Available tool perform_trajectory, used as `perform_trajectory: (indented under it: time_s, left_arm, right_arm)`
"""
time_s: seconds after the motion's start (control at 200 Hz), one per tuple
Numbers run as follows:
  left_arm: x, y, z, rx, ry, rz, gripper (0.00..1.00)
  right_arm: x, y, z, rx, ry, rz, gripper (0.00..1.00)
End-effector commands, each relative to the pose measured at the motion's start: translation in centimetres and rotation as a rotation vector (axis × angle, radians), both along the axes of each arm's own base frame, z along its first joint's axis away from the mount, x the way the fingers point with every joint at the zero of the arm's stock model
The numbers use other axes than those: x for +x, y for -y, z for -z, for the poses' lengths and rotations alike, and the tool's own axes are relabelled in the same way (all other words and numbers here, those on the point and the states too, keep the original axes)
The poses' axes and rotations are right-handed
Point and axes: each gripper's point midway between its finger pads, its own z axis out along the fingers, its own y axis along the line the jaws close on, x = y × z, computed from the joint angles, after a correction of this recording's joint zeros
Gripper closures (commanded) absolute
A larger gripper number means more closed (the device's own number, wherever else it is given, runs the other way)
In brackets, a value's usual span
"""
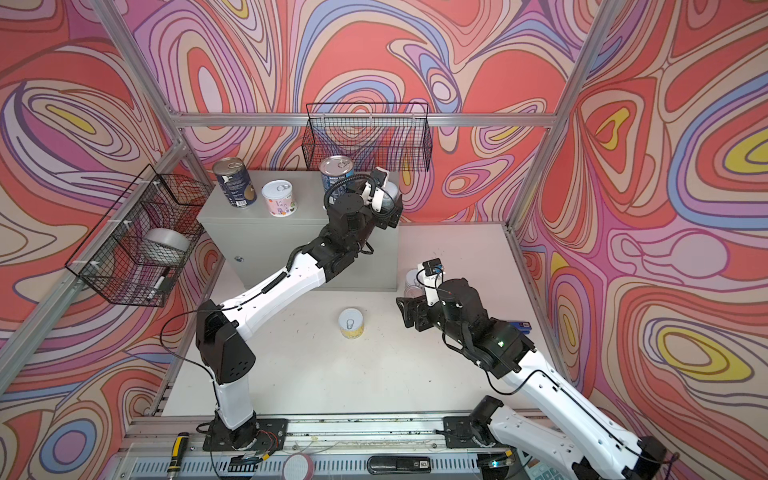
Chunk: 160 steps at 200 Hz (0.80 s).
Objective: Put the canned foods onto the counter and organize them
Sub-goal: 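Lower the teal can onto the cabinet top beside the Progresso can, then open the left gripper and withdraw it down toward the table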
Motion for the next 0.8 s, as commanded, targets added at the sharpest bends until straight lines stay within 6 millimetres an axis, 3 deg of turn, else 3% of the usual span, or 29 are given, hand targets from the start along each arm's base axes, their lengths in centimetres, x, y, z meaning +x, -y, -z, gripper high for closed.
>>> perform_trajectory:
  time_s: [0.0,0.376,0.551,0.796]
  left_arm:
    - [-2.2,-0.8,-4.0,-0.05,0.09,0.014,0.0]
    - [-6.4,-0.9,-6.3,-0.053,0.055,0.115,0.0]
    - [-9.4,-1.8,-5.3,-0.023,0.008,0.108,0.0]
    - [-15.4,-3.6,-3.2,0.016,-0.07,0.126,0.0]
  right_arm:
    - [0.0,-0.3,0.1,0.008,-0.007,-0.003,0.15]
    - [0.1,-0.3,-0.6,0.028,-0.012,0.011,0.15]
    - [0.3,-0.2,-2.8,0.056,0.019,0.02,0.15]
    - [1.1,-0.6,-4.8,0.08,0.037,0.037,0.15]
